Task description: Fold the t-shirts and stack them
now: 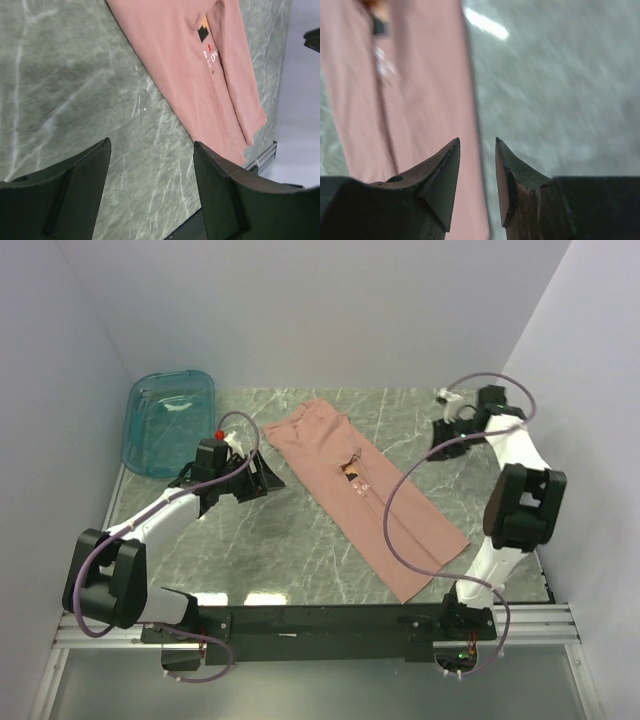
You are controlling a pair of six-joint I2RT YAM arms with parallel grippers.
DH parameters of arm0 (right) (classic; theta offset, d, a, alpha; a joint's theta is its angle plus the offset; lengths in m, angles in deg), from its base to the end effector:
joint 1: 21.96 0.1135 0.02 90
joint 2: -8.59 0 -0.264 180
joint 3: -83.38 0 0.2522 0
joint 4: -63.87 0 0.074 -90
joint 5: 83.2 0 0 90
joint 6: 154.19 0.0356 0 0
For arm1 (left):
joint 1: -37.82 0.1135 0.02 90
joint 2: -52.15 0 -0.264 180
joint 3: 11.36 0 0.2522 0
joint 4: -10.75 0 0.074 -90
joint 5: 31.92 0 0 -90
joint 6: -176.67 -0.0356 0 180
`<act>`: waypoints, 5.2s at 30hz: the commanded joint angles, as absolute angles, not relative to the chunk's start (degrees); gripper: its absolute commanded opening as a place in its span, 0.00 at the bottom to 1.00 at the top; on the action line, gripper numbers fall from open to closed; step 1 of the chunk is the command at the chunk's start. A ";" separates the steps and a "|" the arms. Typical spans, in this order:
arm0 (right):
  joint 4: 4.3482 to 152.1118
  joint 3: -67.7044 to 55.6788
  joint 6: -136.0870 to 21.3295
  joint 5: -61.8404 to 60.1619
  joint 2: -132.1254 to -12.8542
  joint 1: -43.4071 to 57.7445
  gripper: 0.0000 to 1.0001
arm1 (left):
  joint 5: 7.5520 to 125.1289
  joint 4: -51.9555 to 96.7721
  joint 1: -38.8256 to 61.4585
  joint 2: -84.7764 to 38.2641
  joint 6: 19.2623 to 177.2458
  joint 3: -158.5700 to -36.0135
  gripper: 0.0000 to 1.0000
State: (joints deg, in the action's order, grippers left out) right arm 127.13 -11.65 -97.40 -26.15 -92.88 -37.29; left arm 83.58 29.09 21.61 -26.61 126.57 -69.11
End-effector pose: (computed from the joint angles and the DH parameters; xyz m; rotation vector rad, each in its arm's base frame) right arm 0.3515 -0.0763 0.2465 -0.5287 2.4935 0.4989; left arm 0.2704 -0.0946 0.2147 -0.2382 2.3722 -1.0010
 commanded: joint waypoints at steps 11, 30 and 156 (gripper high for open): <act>110.17 -60.01 -46.10 -28.11 -129.82 -17.48 0.47 | 81.99 29.52 27.44 -15.26 127.63 -64.23 0.75; 113.93 -65.47 -44.59 -23.25 -139.15 -15.63 0.50 | 85.33 27.59 27.62 -16.93 128.86 -64.32 0.74; 129.96 -21.37 -92.24 -41.49 -98.30 -22.31 0.50 | 82.68 35.68 34.74 -95.95 147.41 -150.64 0.16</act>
